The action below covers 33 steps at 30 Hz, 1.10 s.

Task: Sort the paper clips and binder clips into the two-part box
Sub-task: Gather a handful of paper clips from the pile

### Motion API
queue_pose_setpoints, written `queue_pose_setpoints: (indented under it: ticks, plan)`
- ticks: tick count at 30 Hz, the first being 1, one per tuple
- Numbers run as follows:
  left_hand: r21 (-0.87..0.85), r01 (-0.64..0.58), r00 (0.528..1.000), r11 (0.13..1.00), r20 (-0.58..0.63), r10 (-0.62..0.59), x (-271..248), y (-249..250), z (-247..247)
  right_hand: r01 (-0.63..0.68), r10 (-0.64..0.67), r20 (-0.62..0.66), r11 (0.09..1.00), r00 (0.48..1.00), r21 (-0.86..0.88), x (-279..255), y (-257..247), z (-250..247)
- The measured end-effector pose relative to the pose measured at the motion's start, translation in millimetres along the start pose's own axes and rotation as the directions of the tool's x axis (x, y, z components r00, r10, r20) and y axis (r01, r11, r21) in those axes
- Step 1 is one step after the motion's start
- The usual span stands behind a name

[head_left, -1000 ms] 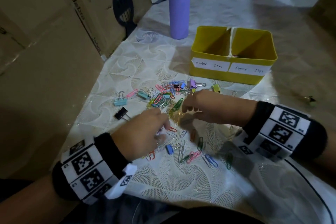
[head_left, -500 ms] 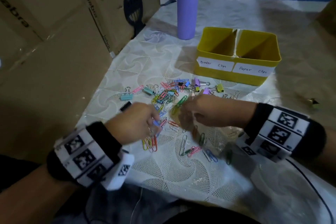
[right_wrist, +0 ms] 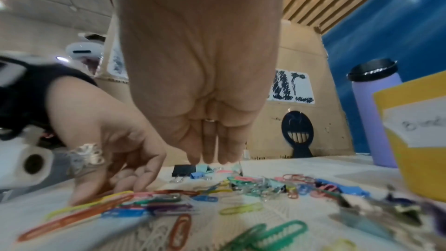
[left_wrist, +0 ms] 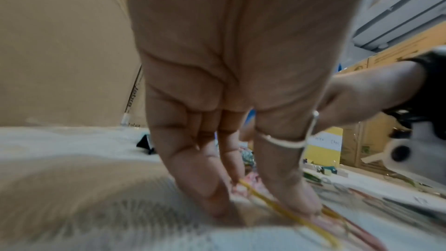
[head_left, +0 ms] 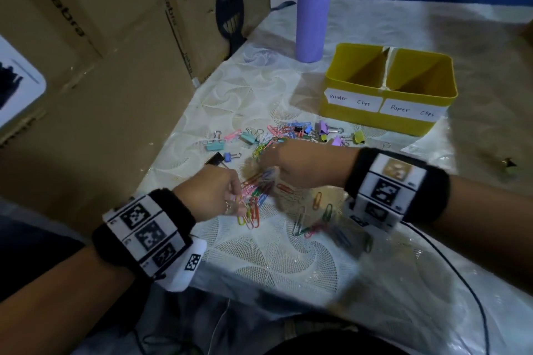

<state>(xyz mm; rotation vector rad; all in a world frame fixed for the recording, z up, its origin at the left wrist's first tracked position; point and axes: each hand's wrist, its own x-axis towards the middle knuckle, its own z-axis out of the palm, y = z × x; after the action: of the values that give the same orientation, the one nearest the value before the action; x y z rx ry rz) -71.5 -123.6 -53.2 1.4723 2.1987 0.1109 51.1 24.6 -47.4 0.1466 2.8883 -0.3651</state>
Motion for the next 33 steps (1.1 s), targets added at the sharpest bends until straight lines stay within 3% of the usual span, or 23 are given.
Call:
queue_pose_setpoints:
  ticks: [5,8,17,20,23,26,28,33]
  plan:
    - [-0.048,0.072,0.997,0.996,-0.007,-0.072,2.0,1.7,8.8,0.091,-0.093,0.106,0.996,0.990,0.019,19.6,-2.0,3.6]
    - [-0.093,0.071,0.997,0.993,-0.022,-0.074,2.0,1.6,14.0,0.126,-0.123,0.078,0.991,0.989,-0.032,-4.9,3.7,10.3]
    - [-0.155,-0.103,0.991,0.982,0.063,0.114,13.1,55.5,29.9,0.084,-0.092,0.058,0.988,0.994,0.130,-117.8,14.8,24.0]
    - [-0.178,-0.175,0.983,0.968,0.032,0.183,10.0,72.2,33.1,0.045,-0.046,0.000,0.976,0.999,0.215,-136.6,18.2,27.0]
    - [-0.062,-0.212,0.977,0.975,-0.001,0.212,4.1,77.9,29.2,-0.121,0.129,-0.037,0.978,0.991,0.170,-147.8,29.1,34.1]
    - [0.119,-0.211,0.968,0.970,0.164,0.191,-4.7,86.8,30.3,-0.184,0.193,-0.048,0.972,0.980,0.149,-144.8,30.6,45.5]
    - [0.200,-0.216,0.963,0.956,0.204,0.175,-11.7,96.2,38.8,-0.225,0.234,-0.040,0.961,0.971,0.161,-136.0,27.7,47.3]
    - [0.263,-0.173,0.985,0.949,0.053,0.165,-25.1,111.1,55.6,-0.189,0.201,-0.051,0.965,0.978,0.181,-100.0,23.0,38.7]
